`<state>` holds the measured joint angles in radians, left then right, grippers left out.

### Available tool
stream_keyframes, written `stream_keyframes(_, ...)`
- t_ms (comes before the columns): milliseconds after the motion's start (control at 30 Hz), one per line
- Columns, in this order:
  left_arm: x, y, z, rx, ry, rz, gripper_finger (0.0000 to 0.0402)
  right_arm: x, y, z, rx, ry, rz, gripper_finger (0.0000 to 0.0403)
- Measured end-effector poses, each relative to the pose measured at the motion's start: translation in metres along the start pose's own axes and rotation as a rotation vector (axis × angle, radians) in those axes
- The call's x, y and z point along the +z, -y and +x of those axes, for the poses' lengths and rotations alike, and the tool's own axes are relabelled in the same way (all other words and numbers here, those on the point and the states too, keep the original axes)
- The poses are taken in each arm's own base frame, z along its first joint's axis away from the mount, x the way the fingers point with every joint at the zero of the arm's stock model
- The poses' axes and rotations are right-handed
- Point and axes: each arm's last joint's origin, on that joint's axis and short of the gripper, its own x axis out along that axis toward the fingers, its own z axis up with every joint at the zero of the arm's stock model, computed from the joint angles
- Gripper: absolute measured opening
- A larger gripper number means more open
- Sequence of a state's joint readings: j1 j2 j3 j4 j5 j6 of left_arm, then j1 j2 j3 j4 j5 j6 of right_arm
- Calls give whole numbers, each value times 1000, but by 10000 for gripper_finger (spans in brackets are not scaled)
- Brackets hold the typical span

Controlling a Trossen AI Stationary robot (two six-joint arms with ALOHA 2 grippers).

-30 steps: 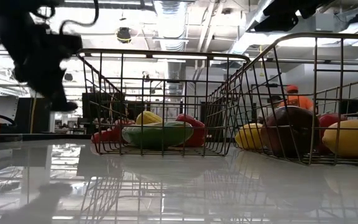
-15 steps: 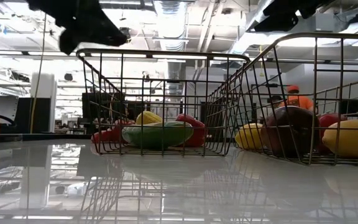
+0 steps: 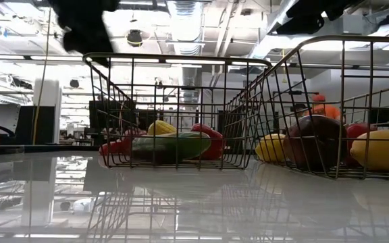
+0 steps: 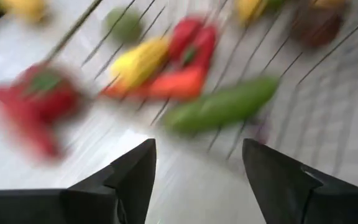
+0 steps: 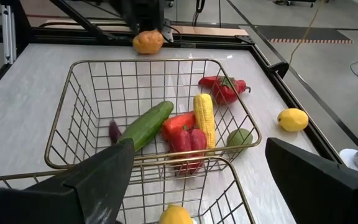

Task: Sort produce into baskets
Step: Put the potato into the left wire basket

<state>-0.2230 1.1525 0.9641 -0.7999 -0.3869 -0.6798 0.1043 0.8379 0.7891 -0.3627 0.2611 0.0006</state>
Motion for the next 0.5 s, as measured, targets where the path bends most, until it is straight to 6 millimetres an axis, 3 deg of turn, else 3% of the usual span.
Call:
stream_keyframes(133, -5, -6, -25, 93, -202, 78, 219, 0, 0, 0, 0, 1, -1, 388)
stream_keyframes(233, -16, -8, -32, 134, -288, 56, 218, 0, 0, 0, 0, 1, 0, 388)
stream_keyframes(367, -34, -14, -26, 237, -373, -75, 218, 0, 0, 0, 1, 1, 0, 388)
stream_keyframes(500, -53, -20, -12, 272, -467, -89, 223, 0, 0, 0, 1, 4, 1, 388)
